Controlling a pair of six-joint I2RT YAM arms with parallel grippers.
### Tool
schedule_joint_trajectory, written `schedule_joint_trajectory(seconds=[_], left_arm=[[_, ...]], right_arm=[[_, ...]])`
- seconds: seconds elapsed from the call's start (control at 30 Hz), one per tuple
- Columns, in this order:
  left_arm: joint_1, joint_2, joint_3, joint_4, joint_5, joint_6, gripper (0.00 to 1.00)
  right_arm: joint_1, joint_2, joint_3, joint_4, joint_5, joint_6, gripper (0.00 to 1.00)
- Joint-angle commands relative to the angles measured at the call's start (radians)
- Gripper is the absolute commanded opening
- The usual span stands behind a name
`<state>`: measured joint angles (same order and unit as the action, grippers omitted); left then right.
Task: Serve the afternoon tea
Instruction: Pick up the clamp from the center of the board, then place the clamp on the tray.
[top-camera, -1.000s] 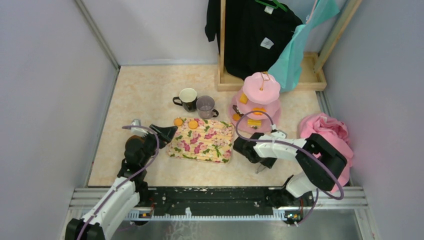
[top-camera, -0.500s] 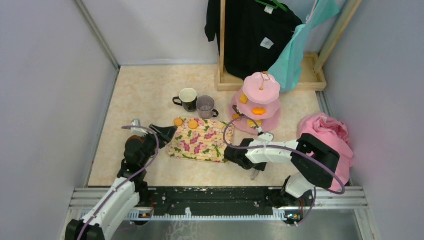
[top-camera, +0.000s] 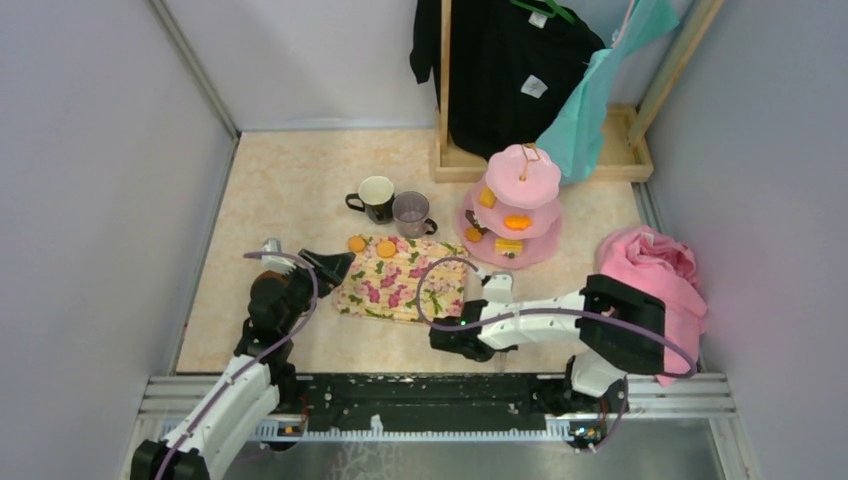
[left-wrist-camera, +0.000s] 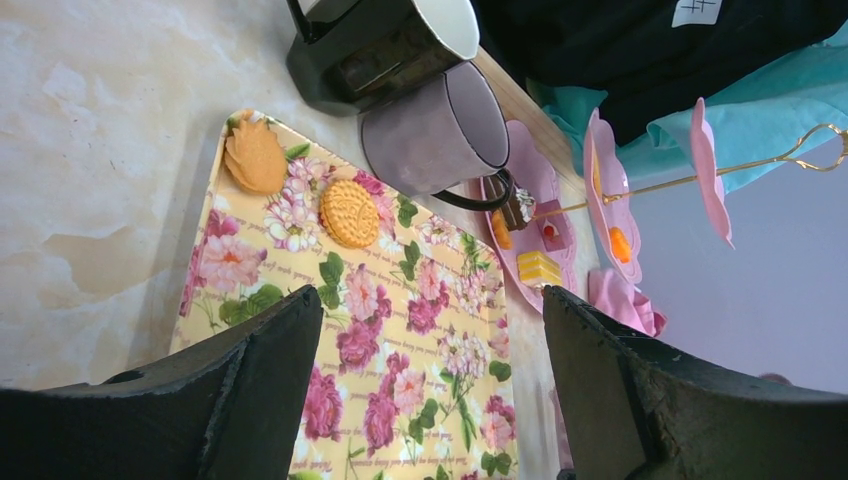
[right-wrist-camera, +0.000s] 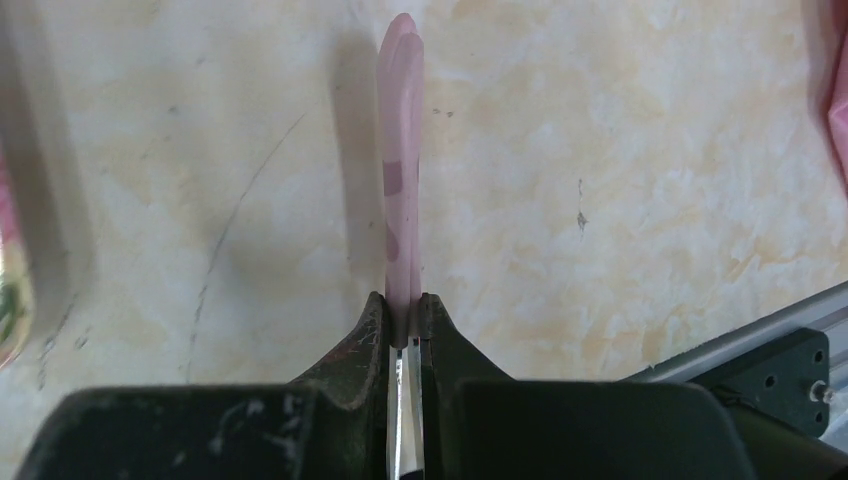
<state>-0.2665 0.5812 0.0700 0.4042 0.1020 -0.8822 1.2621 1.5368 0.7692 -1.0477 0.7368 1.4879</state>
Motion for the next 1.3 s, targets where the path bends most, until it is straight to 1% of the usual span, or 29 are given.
schedule_joint_trajectory(seconds=[0.0, 0.1, 0.17, 0.2, 0.3, 0.37, 0.5, 0.63, 0.8, 1.03, 1.13, 1.27], left_arm=[[-0.002, 0.000, 0.023, 0.002, 0.010, 0.005, 0.86], [-0.001, 0.004, 0.031, -0.005, 0.008, 0.012, 0.86], [-0.002, 0.009, 0.037, -0.008, 0.008, 0.016, 0.86], [-0.002, 0.011, 0.040, -0.008, 0.008, 0.018, 0.87], [-0.002, 0.015, 0.047, -0.014, 0.007, 0.025, 0.86], [-0.002, 0.017, 0.054, -0.020, 0.005, 0.032, 0.86], [-0.001, 0.023, 0.068, -0.025, 0.004, 0.037, 0.86], [-0.002, 0.030, 0.076, -0.027, 0.005, 0.039, 0.86], [-0.002, 0.031, 0.076, -0.031, 0.004, 0.038, 0.86], [-0.002, 0.019, 0.077, -0.048, -0.005, 0.040, 0.86], [-0.002, 0.024, 0.075, -0.047, -0.007, 0.035, 0.86], [-0.002, 0.039, 0.062, -0.027, -0.001, 0.023, 0.86]], right_arm=[[0.095, 0.031, 0.122, -0.136, 0.076, 0.026, 0.00], [0.147, 0.049, 0.199, -0.199, 0.119, -0.003, 0.00], [0.165, 0.035, 0.246, -0.170, 0.134, -0.089, 0.00], [0.171, 0.016, 0.260, -0.124, 0.135, -0.168, 0.00], [0.170, -0.081, 0.255, 0.094, 0.098, -0.425, 0.00], [0.136, -0.133, 0.245, 0.231, 0.034, -0.602, 0.00], [0.031, -0.148, 0.265, 0.386, -0.107, -0.809, 0.00], [-0.048, -0.082, 0.322, 0.479, -0.237, -0.962, 0.00], [-0.127, 0.043, 0.391, 0.585, -0.371, -1.063, 0.00], [-0.197, 0.238, 0.487, 0.660, -0.460, -1.138, 0.00], [-0.223, 0.289, 0.500, 0.692, -0.489, -1.147, 0.04], [-0.237, 0.347, 0.514, 0.701, -0.474, -1.157, 0.12]])
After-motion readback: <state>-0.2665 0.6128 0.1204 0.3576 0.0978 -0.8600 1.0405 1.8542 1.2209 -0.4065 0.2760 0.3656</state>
